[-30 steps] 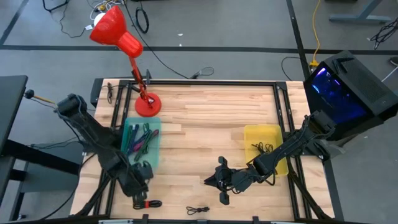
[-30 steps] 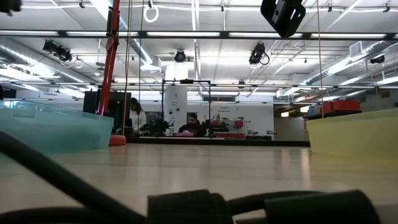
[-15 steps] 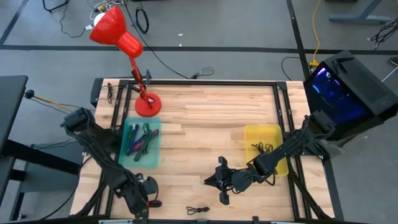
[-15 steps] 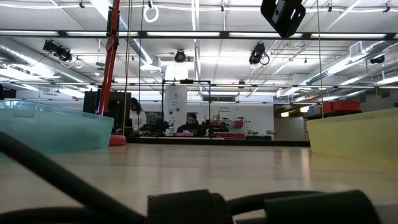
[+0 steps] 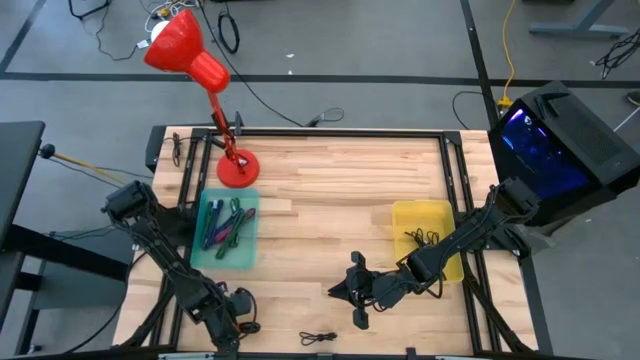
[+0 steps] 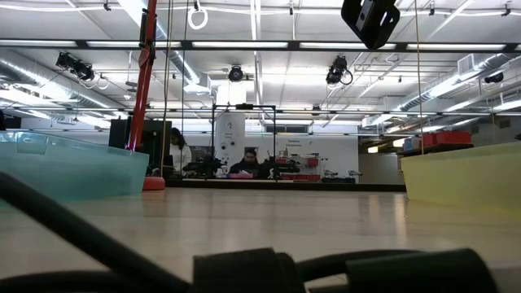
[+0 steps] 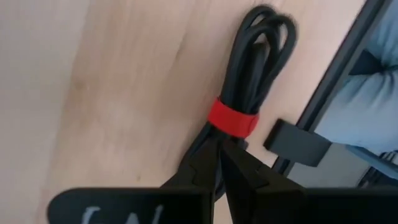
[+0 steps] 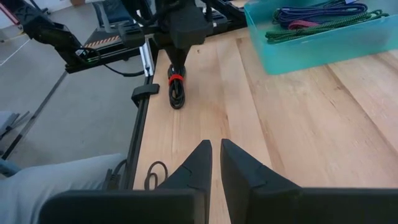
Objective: Pick & Place USB Port
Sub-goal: Put the black charger cable into the yellow bin
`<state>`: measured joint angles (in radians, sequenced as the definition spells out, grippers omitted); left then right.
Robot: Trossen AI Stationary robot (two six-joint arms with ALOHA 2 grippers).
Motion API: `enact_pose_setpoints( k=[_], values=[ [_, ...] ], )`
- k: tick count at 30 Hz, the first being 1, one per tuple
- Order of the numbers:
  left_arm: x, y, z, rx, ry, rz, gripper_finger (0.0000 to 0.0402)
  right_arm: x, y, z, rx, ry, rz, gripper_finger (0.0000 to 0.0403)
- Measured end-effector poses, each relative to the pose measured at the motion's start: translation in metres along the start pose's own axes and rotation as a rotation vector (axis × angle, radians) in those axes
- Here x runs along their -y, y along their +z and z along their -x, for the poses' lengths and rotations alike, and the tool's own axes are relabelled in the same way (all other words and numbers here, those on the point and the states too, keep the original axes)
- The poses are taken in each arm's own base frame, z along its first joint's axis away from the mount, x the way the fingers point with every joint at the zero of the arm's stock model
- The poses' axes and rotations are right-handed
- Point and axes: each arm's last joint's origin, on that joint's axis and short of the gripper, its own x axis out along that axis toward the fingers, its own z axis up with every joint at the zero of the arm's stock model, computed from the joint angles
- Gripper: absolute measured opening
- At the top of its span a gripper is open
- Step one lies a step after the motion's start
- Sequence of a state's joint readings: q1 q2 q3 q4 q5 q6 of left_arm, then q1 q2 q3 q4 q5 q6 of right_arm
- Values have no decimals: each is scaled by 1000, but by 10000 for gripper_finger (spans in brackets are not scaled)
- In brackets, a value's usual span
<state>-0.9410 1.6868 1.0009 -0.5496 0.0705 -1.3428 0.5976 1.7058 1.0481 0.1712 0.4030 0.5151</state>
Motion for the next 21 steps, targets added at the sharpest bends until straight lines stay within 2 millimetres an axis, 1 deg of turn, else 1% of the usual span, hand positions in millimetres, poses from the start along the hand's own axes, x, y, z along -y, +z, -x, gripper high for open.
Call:
enact_pose_setpoints(
  k=[6,11,15,21],
  values=[
    [3,-7,-1,-36,-19,19,25,0,0,0,0,0,0,37],
    [8,-10,-1,-31,-64,4,25,0,0,0,0,0,0,37],
    [9,-12,-2,-16,-63,-4,25,0,0,0,0,0,0,37],
    [9,-11,-10,-21,-46,-7,25,0,0,0,0,0,0,37]
  ],
)
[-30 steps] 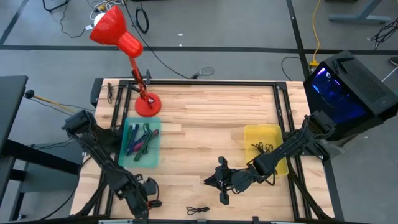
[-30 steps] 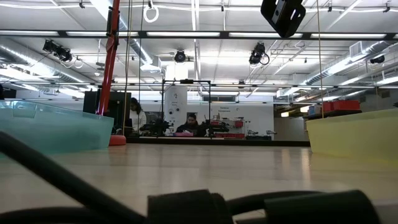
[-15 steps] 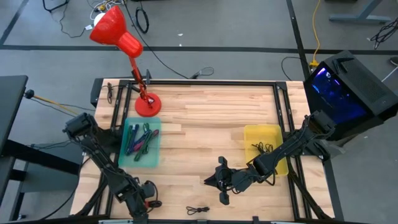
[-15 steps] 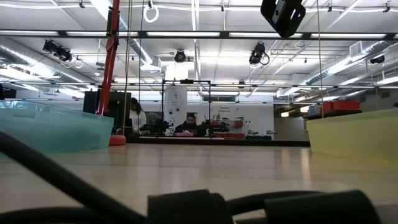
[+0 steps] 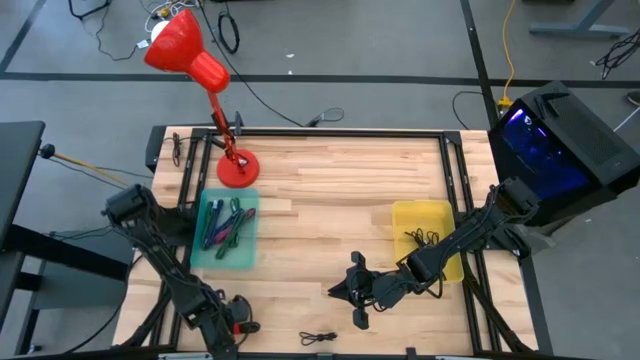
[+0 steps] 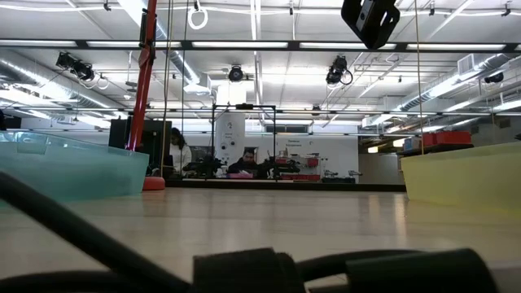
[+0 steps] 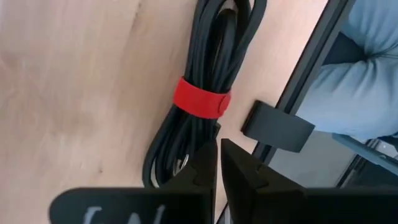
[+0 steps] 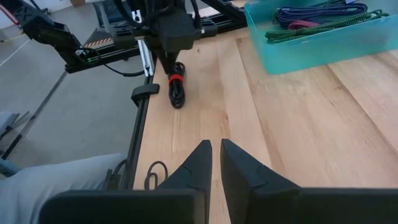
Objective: Pick & Place USB Port
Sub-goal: Put the black charger cable into the yellow bin
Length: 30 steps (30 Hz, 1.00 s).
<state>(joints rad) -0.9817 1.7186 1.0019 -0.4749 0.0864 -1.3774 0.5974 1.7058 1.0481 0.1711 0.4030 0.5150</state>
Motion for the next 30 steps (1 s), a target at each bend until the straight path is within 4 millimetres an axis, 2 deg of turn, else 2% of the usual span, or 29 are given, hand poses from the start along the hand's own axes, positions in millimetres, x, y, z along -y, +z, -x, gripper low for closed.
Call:
enact_pose_setpoints(
  k=[7,10,15,19,25,30],
  values=[
    [-1,0,-11,-26,15,-20,24,0,0,0,0,0,0,37],
    [-5,1,-16,-24,48,-44,7,0,0,0,0,0,0,37],
    [-4,9,-15,83,55,-40,3,0,0,0,1,0,-1,37],
    [5,17,-14,177,-38,-68,2,0,0,0,0,0,0,37],
    [29,28,1,294,-120,-184,2,0,0,0,-2,-1,1,37],
    [36,27,15,247,-40,-172,2,0,0,0,-3,-2,1,37]
  ],
)
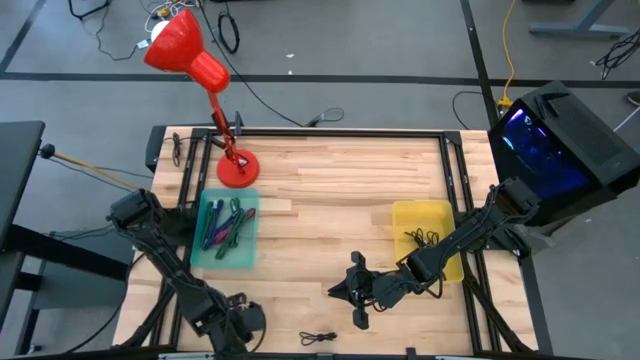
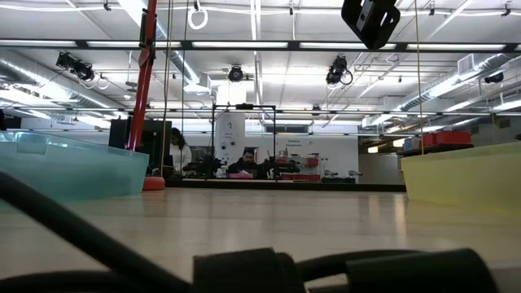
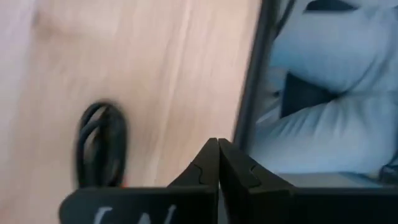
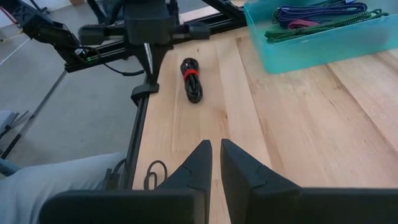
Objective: Pick & Place USB Port
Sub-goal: Put the black charger cable into the yellow bin
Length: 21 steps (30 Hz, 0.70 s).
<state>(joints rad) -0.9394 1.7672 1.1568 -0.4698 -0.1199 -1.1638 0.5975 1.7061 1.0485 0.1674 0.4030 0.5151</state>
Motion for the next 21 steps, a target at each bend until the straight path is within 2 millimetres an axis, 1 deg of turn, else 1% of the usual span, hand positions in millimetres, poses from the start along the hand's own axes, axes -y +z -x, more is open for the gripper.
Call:
enact_pose_setpoints(
  k=[2,4,9,14,17,21],
  values=[
    [-2,0,3,-29,48,-12,11,0,0,0,0,0,0,37],
    [-3,0,6,-38,86,-26,30,0,0,0,0,0,0,37],
    [-11,5,6,-65,135,-14,101,0,0,0,0,0,0,37],
    [-18,2,3,-76,175,-12,166,0,0,0,0,0,0,37],
    [-27,-4,-1,-102,213,19,192,0,0,0,0,0,0,37],
    [-38,-10,-7,-141,243,40,211,0,0,0,0,1,0,37]
  ],
)
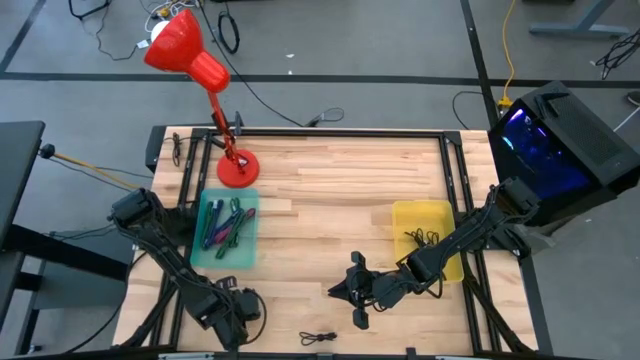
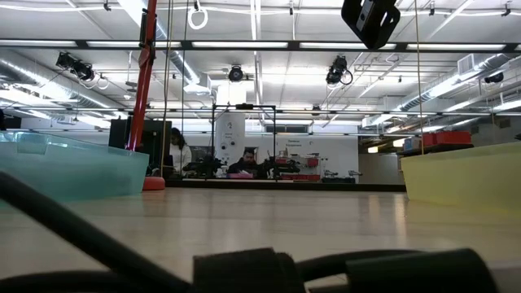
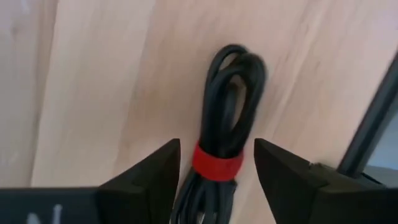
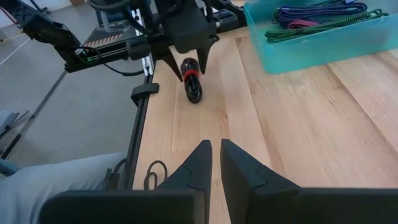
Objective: Pick & Place USB Port
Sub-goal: Put the black charger cable into the yellow bin
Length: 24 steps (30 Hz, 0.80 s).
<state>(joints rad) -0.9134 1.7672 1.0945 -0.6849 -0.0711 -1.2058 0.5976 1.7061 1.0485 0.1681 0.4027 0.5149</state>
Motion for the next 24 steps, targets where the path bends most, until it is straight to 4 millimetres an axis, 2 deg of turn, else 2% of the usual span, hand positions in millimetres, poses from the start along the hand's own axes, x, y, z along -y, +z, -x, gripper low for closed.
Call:
enact_pose_setpoints(
  k=[6,10,14,17,18,21,24],
  values=[
    [-9,-5,-8,-27,25,10,214,0,0,0,1,0,0,37],
    [-15,-8,-16,-19,30,9,203,0,0,0,1,0,-1,37],
    [-18,-10,-19,-14,18,10,150,0,0,0,2,0,-1,37],
    [-13,-8,-18,-9,-38,19,59,0,0,0,1,0,-1,37],
    [-8,-6,-17,-2,-64,21,45,0,0,0,2,0,-1,37],
    [-1,-3,-12,14,-95,-10,45,0,0,0,2,0,-1,37],
    [16,6,3,91,-168,-37,45,0,0,0,4,-6,-1,37]
  ],
)
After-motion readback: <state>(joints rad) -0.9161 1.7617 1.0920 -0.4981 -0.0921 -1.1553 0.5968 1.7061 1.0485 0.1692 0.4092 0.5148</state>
